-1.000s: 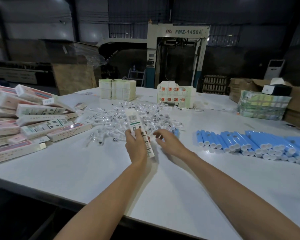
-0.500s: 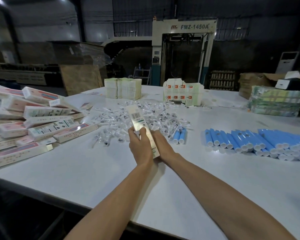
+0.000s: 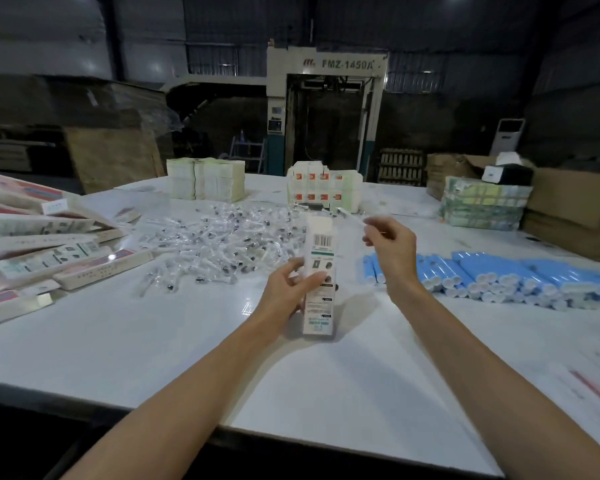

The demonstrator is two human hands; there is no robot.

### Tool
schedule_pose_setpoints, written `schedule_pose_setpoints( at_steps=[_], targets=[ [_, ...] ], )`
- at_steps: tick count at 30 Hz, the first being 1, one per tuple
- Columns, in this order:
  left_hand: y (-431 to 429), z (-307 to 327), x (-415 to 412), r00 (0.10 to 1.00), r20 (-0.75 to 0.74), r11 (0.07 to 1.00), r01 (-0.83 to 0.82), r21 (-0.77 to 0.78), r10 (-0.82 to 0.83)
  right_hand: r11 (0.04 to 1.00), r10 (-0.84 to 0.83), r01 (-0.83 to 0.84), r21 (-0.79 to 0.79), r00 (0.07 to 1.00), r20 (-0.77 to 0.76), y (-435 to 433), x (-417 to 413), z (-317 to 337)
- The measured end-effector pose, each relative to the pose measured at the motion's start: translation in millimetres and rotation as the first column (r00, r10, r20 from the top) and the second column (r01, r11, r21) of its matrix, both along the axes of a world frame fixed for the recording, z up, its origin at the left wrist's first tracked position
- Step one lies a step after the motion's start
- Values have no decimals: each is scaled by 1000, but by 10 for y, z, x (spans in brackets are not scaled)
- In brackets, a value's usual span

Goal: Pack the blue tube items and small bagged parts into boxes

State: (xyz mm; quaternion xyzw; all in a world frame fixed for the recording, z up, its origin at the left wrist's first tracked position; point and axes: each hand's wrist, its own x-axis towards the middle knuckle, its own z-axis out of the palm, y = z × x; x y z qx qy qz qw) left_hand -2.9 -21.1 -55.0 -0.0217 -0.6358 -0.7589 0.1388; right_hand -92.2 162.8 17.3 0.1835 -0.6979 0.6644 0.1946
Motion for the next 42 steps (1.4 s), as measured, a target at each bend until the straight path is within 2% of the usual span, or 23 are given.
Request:
schedule_pose_setpoints(
  at_steps=[2,4,9,12,14,19,27,30,33,37,42],
  targets=[
    [29,-7,30,999,9,998,49,-28,-49,994,1,-5,-106,999,-40,187,86,173],
    [38,-10,45,997,6,996,77,-41,-77,997,20,-27,-71,995,-96,314,167,351],
    [37,3,45,995,-9,993,103,-53,-103,951,98,-37,307,978,-183,361,293,639],
    [60,7,42,993,-17,992,118,-38,-119,855,129,-6,519,971,-202,273,337,716],
    [70,4,42,992,-20,991,124,-42,-125,808,177,-23,589,962,-206,184,353,728],
    [63,18,57,990,-22,987,138,-82,-140,889,245,-158,430,957,-156,-31,385,607],
    [38,17,58,995,-67,989,71,-132,-81,853,219,-36,520,930,-296,-123,297,309],
    [36,9,51,996,-71,988,38,-150,-49,911,134,18,411,931,-340,-115,297,154],
    [20,7,51,996,-84,986,-4,-164,-10,967,112,-57,247,970,-216,-72,308,-32],
    [26,-7,35,995,-101,986,-16,-166,-1,937,251,-217,276,964,-94,-71,362,-329],
    [14,55,75,972,-230,965,-19,-261,-43,937,302,-279,212,949,-86,-75,392,-361]
  ],
)
